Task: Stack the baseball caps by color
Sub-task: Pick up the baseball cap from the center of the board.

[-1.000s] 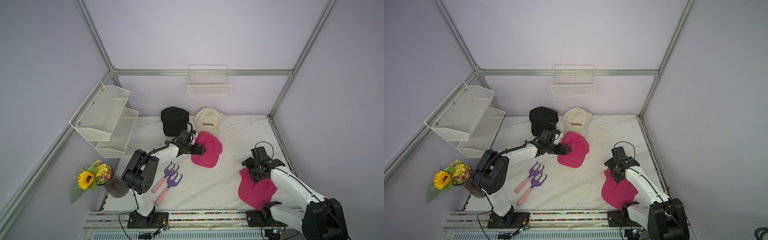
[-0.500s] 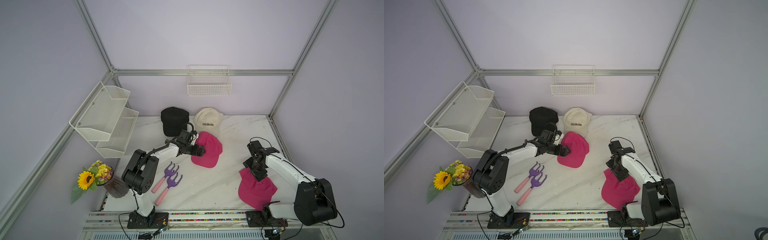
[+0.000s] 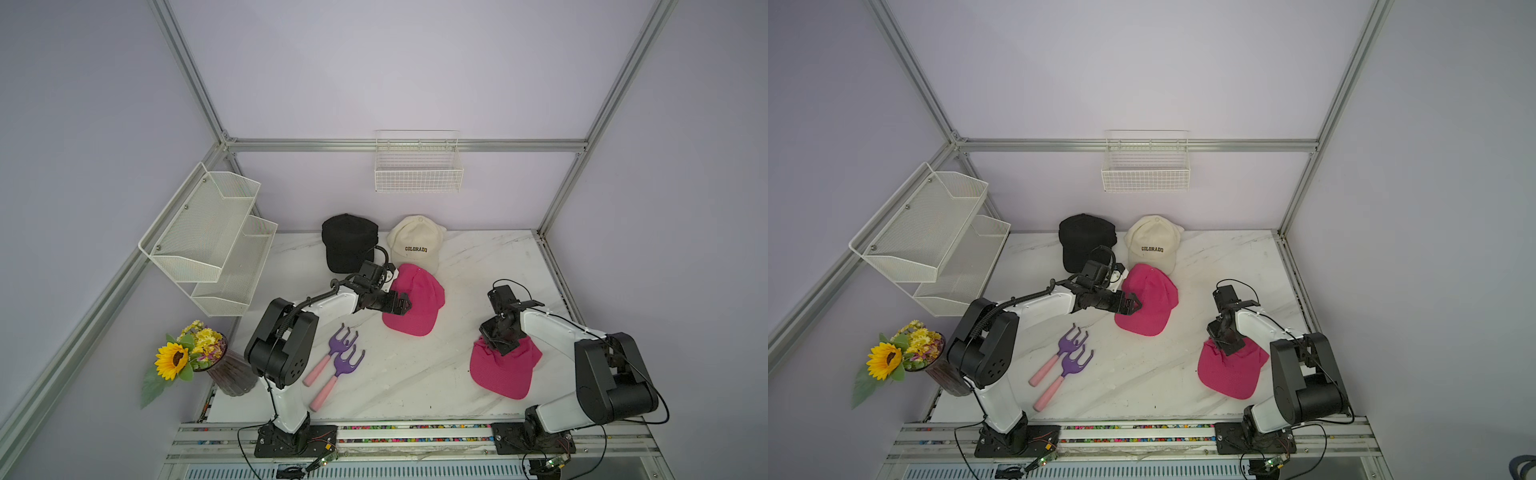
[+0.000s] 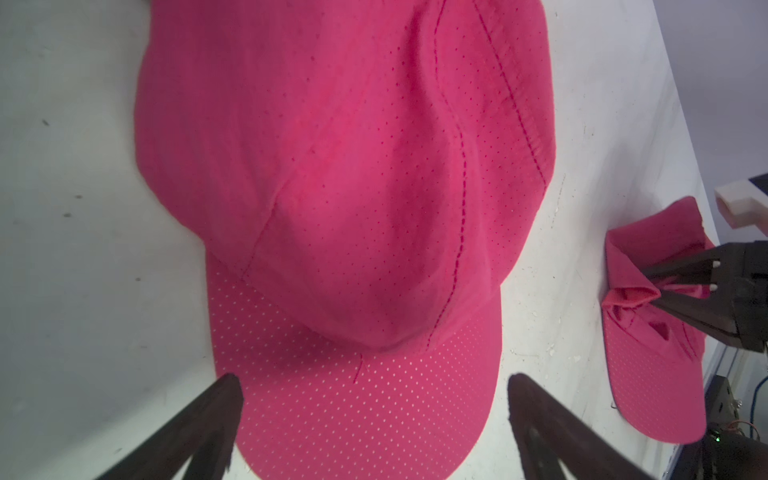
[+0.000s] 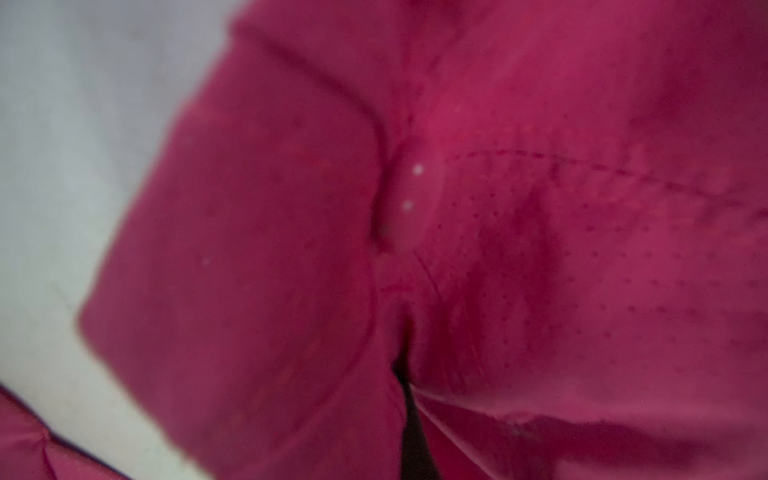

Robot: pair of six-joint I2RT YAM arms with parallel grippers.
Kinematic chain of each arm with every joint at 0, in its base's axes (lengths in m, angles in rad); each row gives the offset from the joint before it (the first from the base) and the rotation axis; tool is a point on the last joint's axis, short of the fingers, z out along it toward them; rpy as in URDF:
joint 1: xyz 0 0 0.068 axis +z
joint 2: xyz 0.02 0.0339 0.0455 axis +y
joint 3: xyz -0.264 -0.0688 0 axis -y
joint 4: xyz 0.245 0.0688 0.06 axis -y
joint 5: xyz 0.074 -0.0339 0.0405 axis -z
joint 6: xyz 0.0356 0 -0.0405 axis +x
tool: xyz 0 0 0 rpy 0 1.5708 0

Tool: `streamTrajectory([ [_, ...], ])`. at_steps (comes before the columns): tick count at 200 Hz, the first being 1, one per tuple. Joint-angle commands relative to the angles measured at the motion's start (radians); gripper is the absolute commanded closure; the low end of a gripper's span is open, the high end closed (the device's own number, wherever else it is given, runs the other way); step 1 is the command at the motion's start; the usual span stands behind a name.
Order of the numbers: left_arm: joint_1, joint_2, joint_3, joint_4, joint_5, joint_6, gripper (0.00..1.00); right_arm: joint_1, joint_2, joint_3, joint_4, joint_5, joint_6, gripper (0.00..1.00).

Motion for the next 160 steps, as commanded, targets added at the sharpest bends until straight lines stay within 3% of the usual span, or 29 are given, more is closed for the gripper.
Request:
streamTrajectory([
  [1,-0.010,0.025,0.014,0.023,0.062,-0.019,0.00,0.010,0.014,0.053,0.174,0.004,-0.048,1.00],
  [42,-0.056,0.005,-0.063,0.027,0.084,-0.104,0.00,0.077,0.094,0.188,0.444,-0.023,-0.169,1.00],
  [76,-0.087,-0.016,-0.163,0.107,0.167,-0.216,0.00,0.139,0.136,0.240,0.549,0.002,-0.193,1.00],
  [92,-0.104,-0.044,-0.198,0.131,0.162,-0.265,0.00,0.149,0.105,0.246,0.535,0.089,-0.192,1.00],
  [124,-0.099,-0.175,-0.248,0.145,0.035,-0.313,0.00,0.147,0.002,0.261,0.516,0.248,-0.199,1.00],
  [160,-0.099,-0.269,-0.212,0.232,0.110,-0.274,0.00,0.149,-0.135,0.335,0.490,0.281,-0.145,1.00],
])
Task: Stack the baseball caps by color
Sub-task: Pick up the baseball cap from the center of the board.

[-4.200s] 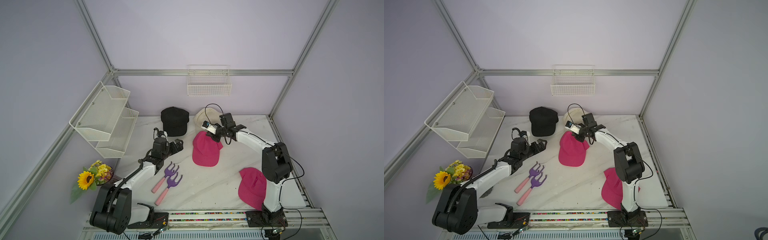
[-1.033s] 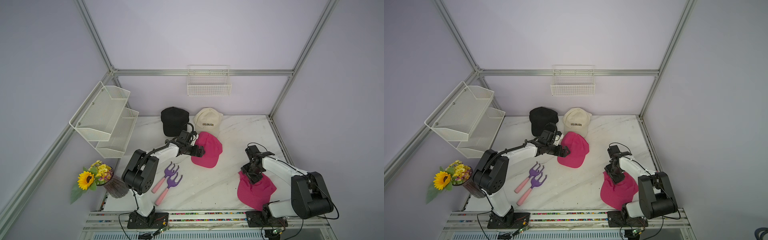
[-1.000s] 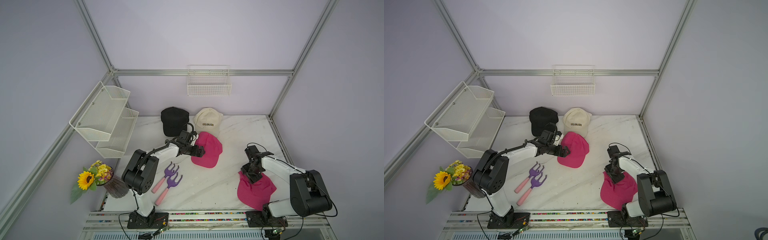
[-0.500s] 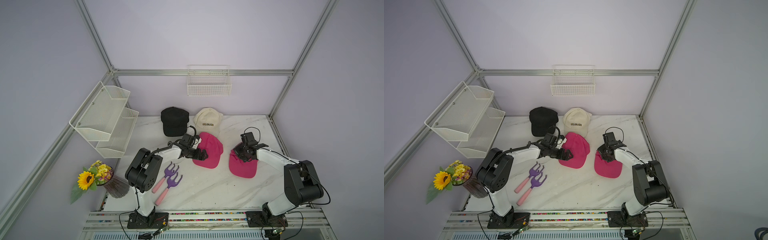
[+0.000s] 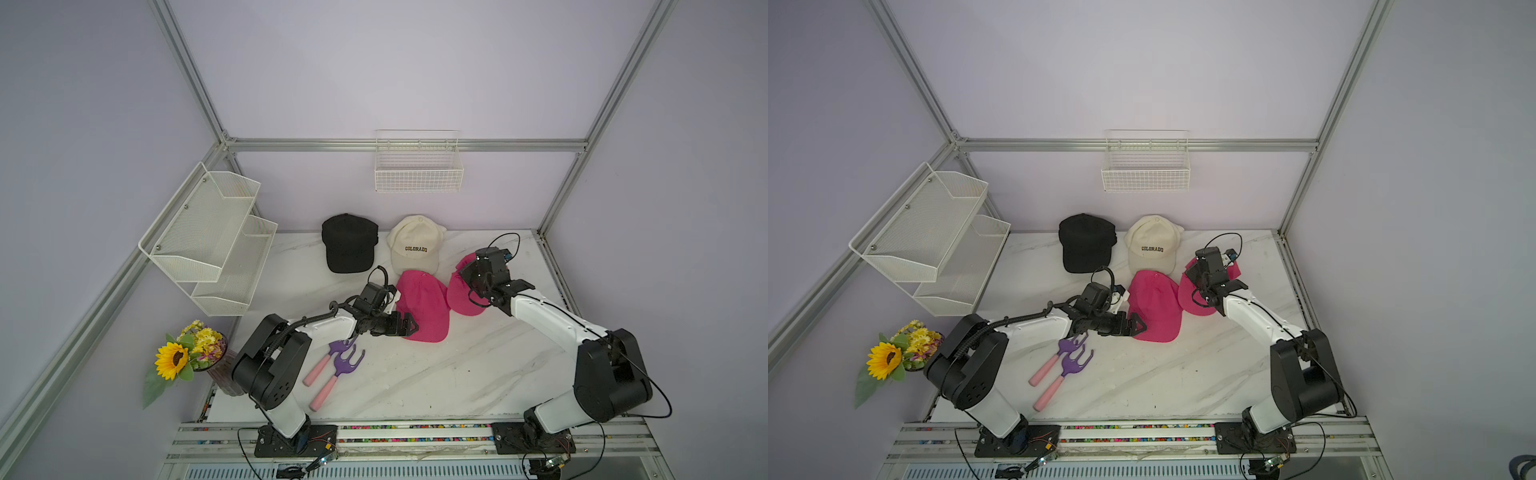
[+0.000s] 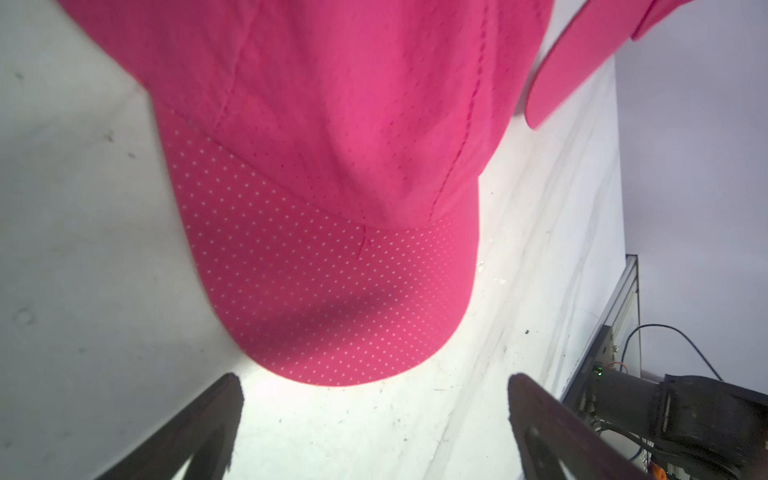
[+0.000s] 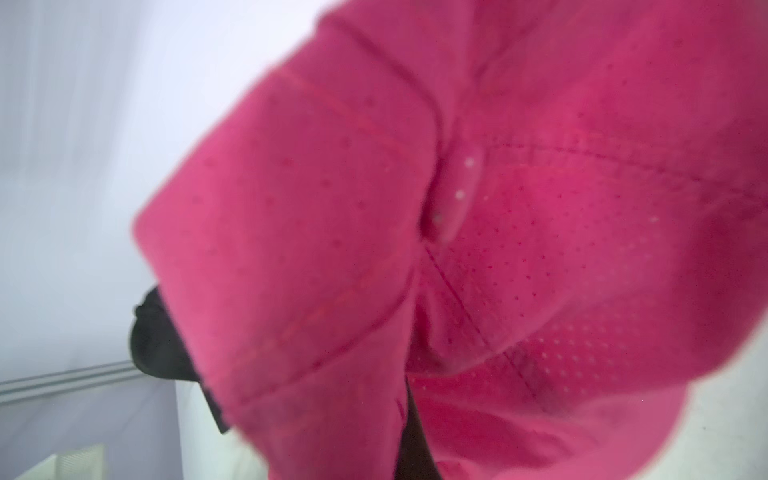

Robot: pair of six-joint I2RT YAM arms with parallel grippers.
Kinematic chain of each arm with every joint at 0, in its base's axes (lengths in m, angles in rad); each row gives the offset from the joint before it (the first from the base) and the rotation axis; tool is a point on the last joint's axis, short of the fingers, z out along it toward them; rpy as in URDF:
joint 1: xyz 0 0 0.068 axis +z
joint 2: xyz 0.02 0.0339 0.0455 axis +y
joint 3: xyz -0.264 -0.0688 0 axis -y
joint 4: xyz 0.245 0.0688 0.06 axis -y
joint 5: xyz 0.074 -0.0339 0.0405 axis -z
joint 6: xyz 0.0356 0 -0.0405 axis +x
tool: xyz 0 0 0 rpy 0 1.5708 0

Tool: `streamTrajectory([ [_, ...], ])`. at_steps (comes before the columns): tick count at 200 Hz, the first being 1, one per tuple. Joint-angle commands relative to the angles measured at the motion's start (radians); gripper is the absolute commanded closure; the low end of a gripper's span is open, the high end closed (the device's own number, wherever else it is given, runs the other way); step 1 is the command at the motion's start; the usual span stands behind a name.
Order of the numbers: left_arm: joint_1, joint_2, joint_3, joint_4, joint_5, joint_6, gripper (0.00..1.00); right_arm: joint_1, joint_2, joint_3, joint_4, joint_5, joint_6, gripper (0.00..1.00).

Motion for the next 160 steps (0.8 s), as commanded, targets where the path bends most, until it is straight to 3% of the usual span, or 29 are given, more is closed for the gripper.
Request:
streamTrajectory([
  [1,0.000,-0.085,0.045,0.103,0.039,-0.008,0.00,0.000,-0.108,0.074,0.019,0.069,0.030,1.00],
  [30,-0.025,-0.127,0.040,0.284,0.064,0.046,0.00,0.001,-0.156,0.141,0.032,-0.024,0.123,1.00],
  [61,-0.031,-0.121,0.058,0.396,-0.002,0.180,0.00,0.016,-0.173,0.158,0.062,-0.146,0.204,1.00],
  [103,-0.042,-0.044,0.136,0.445,-0.046,0.422,0.00,0.039,-0.198,0.180,0.048,-0.194,0.218,1.00],
  [137,-0.060,0.031,0.168,0.611,0.012,0.472,0.00,0.046,-0.222,0.145,0.073,-0.226,0.254,1.00],
  [160,-0.061,0.083,0.228,0.619,-0.011,0.497,0.02,0.047,-0.238,0.135,0.071,-0.208,0.257,1.00],
])
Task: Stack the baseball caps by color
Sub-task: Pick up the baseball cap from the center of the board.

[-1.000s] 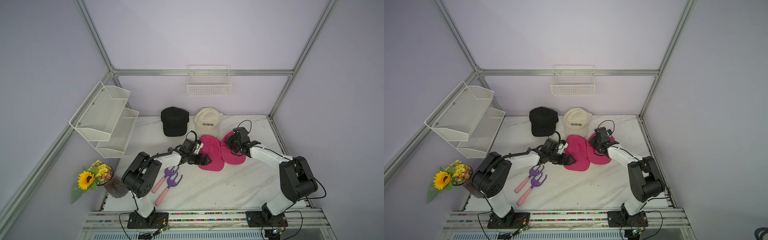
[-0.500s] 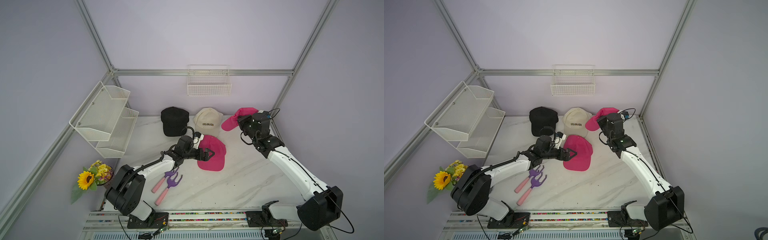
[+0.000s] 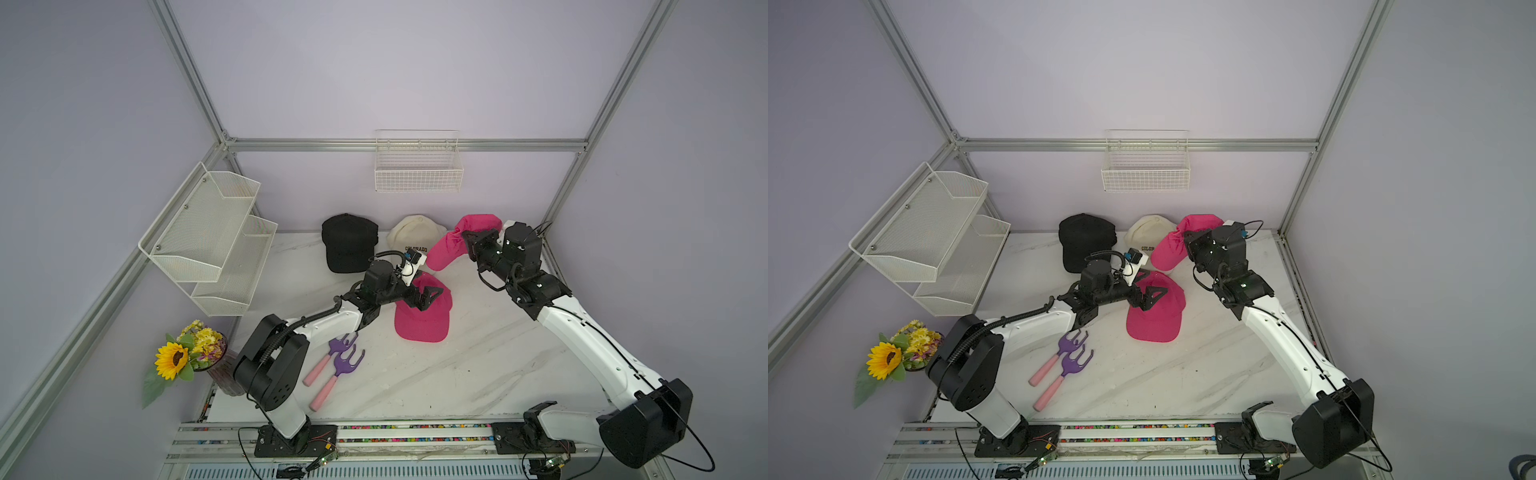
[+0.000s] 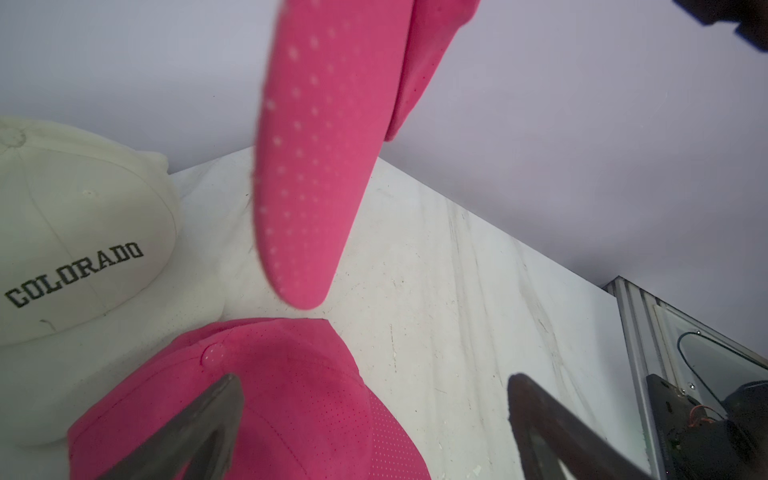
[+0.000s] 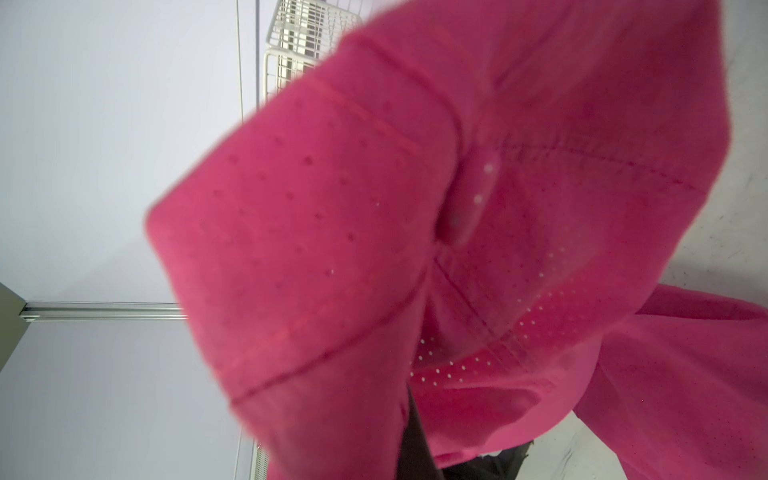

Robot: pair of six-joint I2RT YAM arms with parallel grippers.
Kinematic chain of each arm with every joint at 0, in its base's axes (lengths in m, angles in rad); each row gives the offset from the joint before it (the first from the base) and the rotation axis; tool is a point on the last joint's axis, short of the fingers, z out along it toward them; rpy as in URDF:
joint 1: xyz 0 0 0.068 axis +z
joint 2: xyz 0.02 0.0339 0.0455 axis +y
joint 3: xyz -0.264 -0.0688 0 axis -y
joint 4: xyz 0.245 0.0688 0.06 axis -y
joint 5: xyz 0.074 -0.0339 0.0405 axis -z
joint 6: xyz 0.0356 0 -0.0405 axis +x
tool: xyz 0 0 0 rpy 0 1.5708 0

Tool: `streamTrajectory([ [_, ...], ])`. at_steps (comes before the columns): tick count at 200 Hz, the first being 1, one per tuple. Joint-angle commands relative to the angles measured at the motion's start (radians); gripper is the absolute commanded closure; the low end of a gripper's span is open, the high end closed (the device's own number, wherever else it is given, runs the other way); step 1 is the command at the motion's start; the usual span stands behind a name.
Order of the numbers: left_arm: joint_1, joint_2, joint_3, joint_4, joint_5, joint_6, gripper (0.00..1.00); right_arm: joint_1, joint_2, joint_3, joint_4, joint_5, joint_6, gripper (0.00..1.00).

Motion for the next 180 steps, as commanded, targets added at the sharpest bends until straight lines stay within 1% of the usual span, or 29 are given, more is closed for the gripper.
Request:
streamTrajectory([
  [1,-0.007,0.033,0.077,0.119,0.003,0.087,0.02,0.007,-0.038,-0.011,0.026,-0.002,0.019,1.00],
  [15,-0.007,0.064,0.108,0.124,-0.008,0.111,0.04,0.007,-0.038,-0.027,0.038,0.002,0.026,1.00],
  [18,-0.007,0.068,0.112,0.125,-0.011,0.118,0.05,0.006,-0.063,-0.032,0.039,0.002,0.028,1.00],
  [28,-0.007,0.084,0.125,0.136,-0.016,0.131,0.06,0.006,-0.075,-0.042,0.040,0.006,0.033,1.00],
  [59,-0.007,0.124,0.134,0.240,-0.055,0.178,0.09,0.007,-0.091,-0.055,0.040,0.008,0.037,1.00],
  [73,-0.007,0.133,0.133,0.296,-0.045,0.188,0.15,0.007,-0.095,-0.060,0.049,0.011,0.036,1.00],
  [82,-0.007,0.135,0.133,0.316,-0.024,0.184,0.22,0.006,-0.095,-0.060,0.048,0.012,0.036,1.00],
  [88,-0.007,0.134,0.129,0.335,-0.010,0.176,0.29,0.006,-0.095,-0.061,0.051,0.012,0.036,1.00],
  [89,-0.007,0.134,0.128,0.339,-0.009,0.176,0.31,0.006,-0.096,-0.062,0.053,0.012,0.036,1.00],
  [90,-0.007,0.133,0.128,0.343,-0.007,0.173,0.31,0.006,-0.096,-0.062,0.053,0.012,0.036,1.00],
  [108,-0.007,0.130,0.117,0.394,0.024,0.135,0.50,0.006,-0.100,-0.069,0.064,0.012,0.036,1.00],
  [118,-0.007,0.127,0.134,0.355,0.042,0.125,0.64,0.007,-0.104,-0.074,0.069,0.019,0.036,1.00],
  [132,-0.007,0.119,0.173,0.256,0.066,0.125,0.80,0.006,-0.110,-0.083,0.077,0.023,0.030,1.00],
  [141,-0.007,0.107,0.174,0.213,0.059,0.114,0.93,0.006,-0.112,-0.079,0.080,0.047,0.006,1.00],
  [144,-0.007,0.101,0.169,0.206,0.052,0.107,0.99,0.007,-0.113,-0.077,0.081,0.059,-0.009,1.00],
  [150,-0.006,0.089,0.154,0.199,0.041,0.089,1.00,0.007,-0.113,-0.072,0.084,0.083,-0.042,1.00],
  [163,-0.002,0.053,0.112,0.178,0.030,0.035,1.00,0.006,-0.117,-0.058,0.096,0.145,-0.123,0.86],
  [180,0.010,0.005,0.078,0.107,0.053,-0.048,1.00,0.005,-0.137,-0.078,0.175,0.209,-0.270,0.59],
])
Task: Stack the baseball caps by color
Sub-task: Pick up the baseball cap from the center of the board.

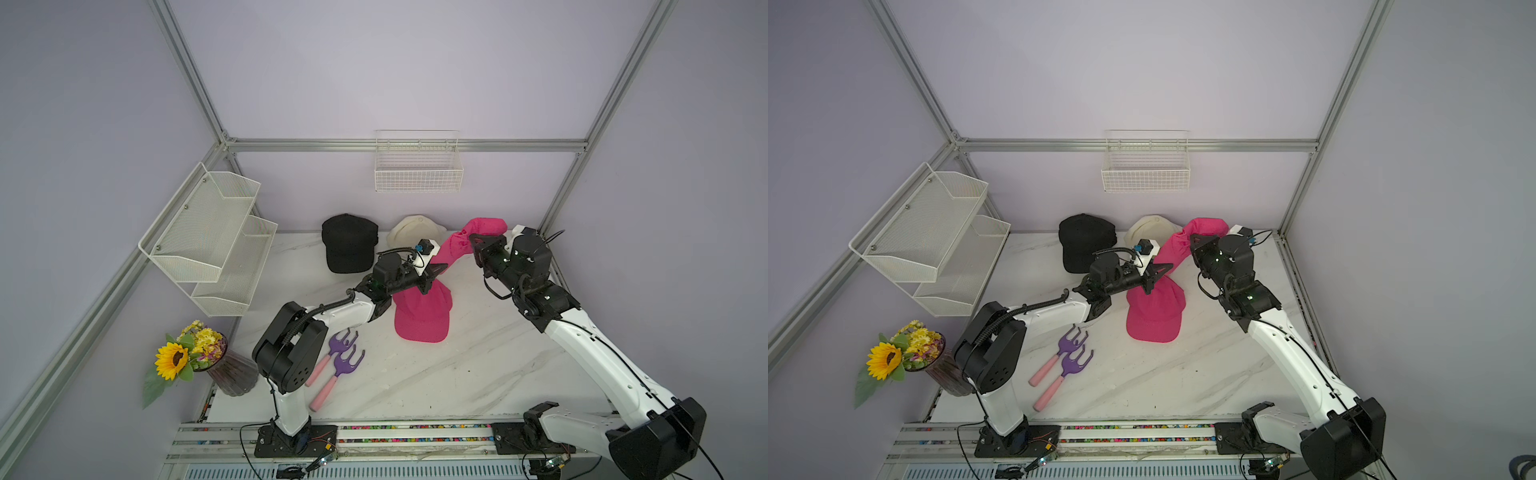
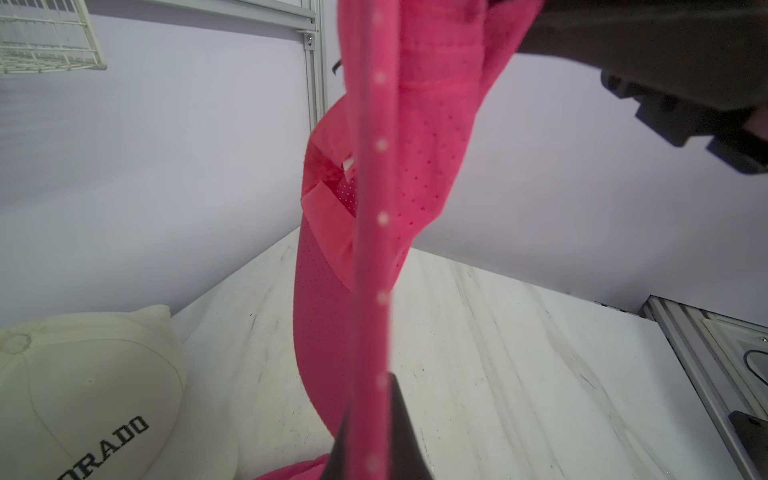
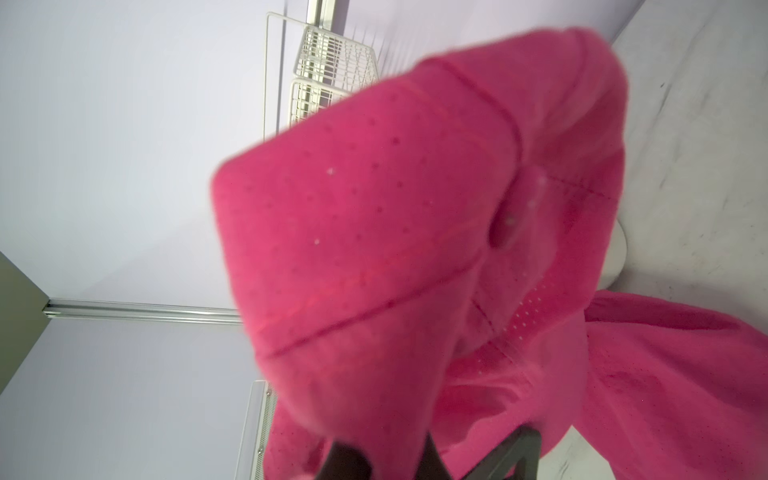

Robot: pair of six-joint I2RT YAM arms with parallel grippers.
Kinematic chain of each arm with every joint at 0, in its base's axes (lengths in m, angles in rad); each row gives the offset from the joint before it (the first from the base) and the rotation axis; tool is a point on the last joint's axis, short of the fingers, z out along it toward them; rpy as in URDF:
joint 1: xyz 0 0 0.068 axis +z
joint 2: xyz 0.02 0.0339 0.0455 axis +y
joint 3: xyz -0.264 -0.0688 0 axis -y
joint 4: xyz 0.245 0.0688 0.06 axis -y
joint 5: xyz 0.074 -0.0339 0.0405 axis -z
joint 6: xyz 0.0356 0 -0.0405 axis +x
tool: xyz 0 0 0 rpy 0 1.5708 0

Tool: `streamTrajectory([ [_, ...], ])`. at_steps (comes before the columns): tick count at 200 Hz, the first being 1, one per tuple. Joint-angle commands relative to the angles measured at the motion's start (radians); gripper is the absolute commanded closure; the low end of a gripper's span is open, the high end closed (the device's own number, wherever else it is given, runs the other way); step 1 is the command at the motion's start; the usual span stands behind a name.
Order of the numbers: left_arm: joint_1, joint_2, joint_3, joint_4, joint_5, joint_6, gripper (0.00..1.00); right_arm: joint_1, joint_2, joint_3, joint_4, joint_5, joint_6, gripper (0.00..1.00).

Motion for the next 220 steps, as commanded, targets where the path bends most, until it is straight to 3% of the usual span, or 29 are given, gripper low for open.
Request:
streamTrajectory([
  [1,0.019,-0.102,-0.036,-0.086,0.020,-0.117,1.00,0.003,-0.053,-0.001,0.136,0.127,-0.214,0.58],
  [19,0.037,-0.150,-0.061,-0.175,0.110,-0.208,1.00,0.003,-0.104,-0.100,0.348,0.107,-0.473,0.40],
  [33,0.051,-0.187,-0.077,-0.240,0.182,-0.235,1.00,0.003,-0.148,-0.174,0.429,0.138,-0.570,0.30],
  [65,0.096,-0.269,-0.107,-0.402,0.347,-0.154,1.00,0.002,-0.219,-0.283,0.544,0.104,-0.848,0.22],
  [95,0.176,-0.306,-0.089,-0.540,0.506,-0.037,1.00,-0.003,-0.214,-0.314,0.534,0.065,-1.063,0.16],
  [116,0.224,-0.331,-0.077,-0.570,0.564,0.013,1.00,-0.016,-0.256,-0.360,0.547,0.010,-1.150,0.15],
  [151,0.268,-0.342,-0.037,-0.631,0.635,0.073,1.00,-0.110,-0.322,-0.425,0.556,-0.302,-1.140,0.15],
  [175,0.273,-0.345,-0.025,-0.644,0.699,0.093,1.00,-0.117,-0.299,-0.440,0.551,-0.282,-1.112,0.17],
  [207,0.278,-0.367,-0.028,-0.658,0.753,0.123,1.00,-0.167,-0.261,-0.444,0.572,-0.474,-1.194,0.19],
  [220,0.280,-0.373,-0.028,-0.661,0.768,0.129,1.00,-0.179,-0.231,-0.439,0.573,-0.472,-1.219,0.20],
])
